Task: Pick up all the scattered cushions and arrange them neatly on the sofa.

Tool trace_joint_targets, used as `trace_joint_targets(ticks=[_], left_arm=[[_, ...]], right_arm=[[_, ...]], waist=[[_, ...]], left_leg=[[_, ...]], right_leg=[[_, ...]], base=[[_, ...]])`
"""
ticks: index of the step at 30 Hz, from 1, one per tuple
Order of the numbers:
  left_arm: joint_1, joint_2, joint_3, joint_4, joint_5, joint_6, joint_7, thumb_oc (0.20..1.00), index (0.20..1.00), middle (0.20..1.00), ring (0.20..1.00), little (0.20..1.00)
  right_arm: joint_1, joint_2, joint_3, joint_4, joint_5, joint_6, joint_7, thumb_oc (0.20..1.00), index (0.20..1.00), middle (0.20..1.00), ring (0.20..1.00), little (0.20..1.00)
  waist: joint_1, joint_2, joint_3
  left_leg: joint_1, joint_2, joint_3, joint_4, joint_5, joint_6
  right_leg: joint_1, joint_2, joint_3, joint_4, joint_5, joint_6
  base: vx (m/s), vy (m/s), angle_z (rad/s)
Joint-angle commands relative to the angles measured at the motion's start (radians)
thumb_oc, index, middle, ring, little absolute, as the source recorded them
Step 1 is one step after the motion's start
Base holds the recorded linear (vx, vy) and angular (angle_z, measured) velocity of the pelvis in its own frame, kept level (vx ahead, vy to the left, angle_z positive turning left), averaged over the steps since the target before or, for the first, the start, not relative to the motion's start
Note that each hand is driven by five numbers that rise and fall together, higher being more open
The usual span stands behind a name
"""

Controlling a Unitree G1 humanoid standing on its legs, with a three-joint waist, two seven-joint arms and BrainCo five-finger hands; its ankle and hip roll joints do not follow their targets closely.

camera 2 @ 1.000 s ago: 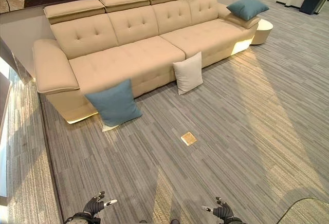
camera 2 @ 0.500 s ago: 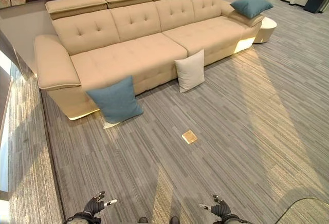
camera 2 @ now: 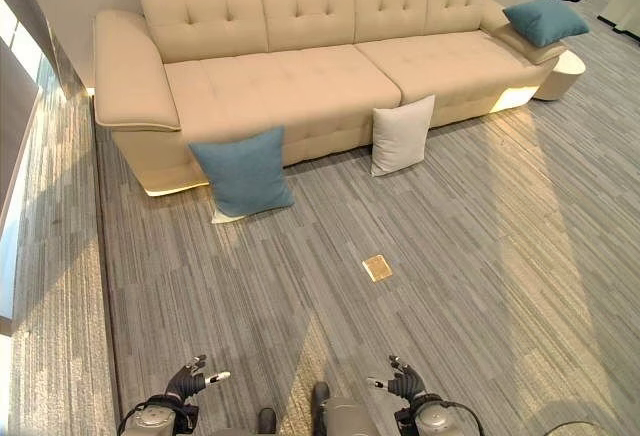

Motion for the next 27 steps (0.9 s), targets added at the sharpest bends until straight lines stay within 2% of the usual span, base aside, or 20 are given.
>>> trace_joint_targets(ticks=[1,4,5,6,7,9,10,11,14,15,18,19,20,23,25,27], left_arm=[[-0.026,-0.023,-0.007,-0.035,-0.011,-0.033,0.005,1.000,1.000,1.000,1.000,1.000],[-0.018,-0.037,-0.016,-0.029,-0.003,-0.033,-0.001,1.000,1.000,1.000,1.000,1.000],[-0.034,-0.041,-0.031,-0.039,-0.010,-0.035,0.003,1.000,1.000,1.000,1.000,1.000],[-0.034,-0.041,-0.031,-0.039,-0.010,-0.035,0.003,1.000,1.000,1.000,1.000,1.000],[-0.040,-0.042,-0.034,-0.042,-0.014,-0.034,0.002,1.000,1.000,1.000,1.000,1.000],[-0.043,-0.041,-0.035,-0.043,-0.016,-0.034,0.000,1.000,1.000,1.000,1.000,1.000],[-0.037,-0.038,-0.034,-0.041,-0.007,-0.032,-0.002,1.000,1.000,1.000,1.000,1.000],[-0.029,-0.032,-0.027,-0.042,0.004,-0.030,-0.001,1.000,1.000,1.000,1.000,1.000],[-0.023,-0.030,-0.019,-0.043,0.002,-0.029,0.003,1.000,1.000,1.000,1.000,1.000],[-0.008,-0.031,-0.009,-0.032,-0.001,-0.024,-0.003,1.000,1.000,1.000,1.000,1.000],[0.011,-0.031,-0.002,-0.023,0.000,-0.023,-0.005,1.000,1.000,1.000,1.000,1.000],[0.020,-0.030,0.005,-0.022,0.001,-0.020,-0.010,1.000,1.000,1.000,1.000,1.000],[0.020,-0.030,0.005,-0.022,0.001,-0.020,-0.010,1.000,1.000,1.000,1.000,1.000],[0.020,-0.022,0.011,-0.029,-0.002,-0.018,-0.009,1.000,1.000,1.000,1.000,1.000],[0.018,-0.004,0.021,-0.036,-0.005,-0.019,-0.004,1.000,1.000,1.000,1.000,1.000],[0.018,-0.002,0.024,-0.036,-0.008,-0.019,-0.004,1.000,1.000,1.000,1.000,1.000]], right_arm=[[-0.005,-0.046,0.000,-0.014,0.011,-0.033,0.002,1.000,1.000,1.000,1.000,1.000],[0.030,-0.061,-0.016,-0.028,0.010,-0.038,0.009,1.000,1.000,1.000,1.000,1.000],[0.030,-0.083,-0.022,-0.053,0.023,-0.045,0.004,1.000,1.000,1.000,1.000,1.000],[0.029,-0.083,-0.022,-0.053,0.023,-0.045,0.004,1.000,1.000,1.000,1.000,1.000],[0.028,-0.083,-0.023,-0.055,0.030,-0.044,0.004,1.000,1.000,1.000,1.000,1.000],[0.035,-0.086,-0.022,-0.070,0.040,-0.049,0.003,1.000,1.000,1.000,1.000,1.000],[0.042,-0.087,-0.023,-0.090,0.037,-0.050,0.002,1.000,1.000,1.000,1.000,1.000],[0.043,-0.090,-0.025,-0.107,0.027,-0.050,-0.004,1.000,1.000,1.000,1.000,1.000],[0.034,-0.097,-0.026,-0.116,0.023,-0.050,-0.008,1.000,1.000,1.000,1.000,1.000],[0.044,-0.096,-0.028,-0.143,0.020,-0.054,0.000,1.000,1.000,1.000,1.000,1.000],[0.054,-0.089,-0.027,-0.145,0.012,-0.051,0.007,1.000,1.000,1.000,1.000,1.000],[0.054,-0.079,-0.029,-0.136,0.001,-0.049,0.010,1.000,1.000,1.000,1.000,1.000],[0.054,-0.079,-0.029,-0.136,0.000,-0.049,0.009,1.000,1.000,1.000,1.000,1.000],[0.049,-0.069,-0.025,-0.152,-0.005,-0.049,0.014,1.000,1.000,1.000,1.000,1.000],[0.038,-0.061,-0.018,-0.182,-0.002,-0.050,0.019,1.000,1.000,1.000,1.000,1.000],[0.036,-0.063,-0.016,-0.186,-0.001,-0.051,0.020,1.000,1.000,1.000,1.000,1.000]], waist=[[-0.011,0.011,0.010],[-0.023,0.013,-0.003],[-0.036,-0.016,0.023],[-0.037,-0.015,0.023],[-0.036,-0.021,0.028],[-0.039,-0.034,0.026],[-0.040,-0.034,0.016],[-0.036,-0.019,0.009],[-0.028,-0.020,0.013],[-0.028,-0.007,0.001],[-0.025,-0.001,-0.012],[-0.018,-0.001,-0.026],[-0.018,-0.001,-0.026],[-0.019,-0.004,-0.021],[-0.028,0.003,-0.010],[-0.030,0.008,-0.009]], left_leg=[[0.066,-0.039,-0.001,0.027,-0.083,-0.071],[0.068,-0.042,0.001,0.117,-0.100,-0.110],[-0.082,-0.001,0.132,0.368,-0.042,-0.187],[-0.088,0.001,0.131,0.378,-0.048,-0.188],[-0.128,0.026,0.173,0.416,-0.046,-0.187],[-0.182,0.068,0.248,0.370,-0.070,-0.165],[-0.218,0.085,0.287,0.266,-0.043,-0.151],[-0.244,0.118,0.323,0.151,0.028,-0.152],[-0.269,0.137,0.348,0.087,0.055,-0.157],[-0.249,0.144,0.367,0.060,0.089,-0.162],[-0.231,0.128,0.369,0.061,0.097,-0.154],[-0.204,0.107,0.387,0.052,0.082,-0.137],[-0.203,0.107,0.387,0.051,0.082,-0.137],[-0.145,0.078,0.407,0.042,0.055,-0.110],[-0.079,0.064,0.399,0.026,0.027,-0.091],[-0.068,0.064,0.390,0.026,0.022,-0.090]], right_leg=[[0.123,-0.015,0.018,-0.118,0.112,0.028],[0.172,-0.013,0.015,-0.155,0.109,0.005],[0.244,-0.048,-0.011,-0.205,0.103,-0.015],[0.243,-0.046,-0.012,-0.205,0.103,-0.016],[0.261,-0.052,-0.025,-0.219,0.096,-0.022],[0.299,-0.066,-0.057,-0.250,0.078,-0.024],[0.315,-0.069,-0.071,-0.259,0.065,-0.022],[0.334,-0.054,-0.081,-0.262,0.035,-0.023],[0.362,-0.052,-0.087,-0.258,0.004,-0.020],[0.386,-0.041,-0.084,-0.250,-0.012,-0.015],[0.403,-0.055,-0.069,-0.204,-0.030,-0.009],[0.410,-0.079,-0.063,-0.147,-0.038,0.007],[0.410,-0.079,-0.062,-0.146,-0.038,0.008],[0.357,-0.113,-0.066,0.042,0.011,0.044],[0.260,-0.122,-0.068,0.189,0.084,0.055],[0.238,-0.103,-0.054,0.183,0.085,0.051]], base=[[0.25,-0.086,0.69],[0.26,-0.151,1.02],[0.17,-0.178,1.59],[0.11,-0.160,1.47],[0.06,-0.064,0.81],[0.21,-0.067,0.59],[0.42,0.030,0.80],[0.35,0.053,0.78],[0.31,0.074,0.02],[0.47,0.161,-0.08],[0.34,0.152,-0.14],[0.37,0.193,-0.29],[0.34,0.202,-0.41],[0.23,0.158,-0.19],[0.33,0.160,-0.03],[0.22,0.059,0.09]])
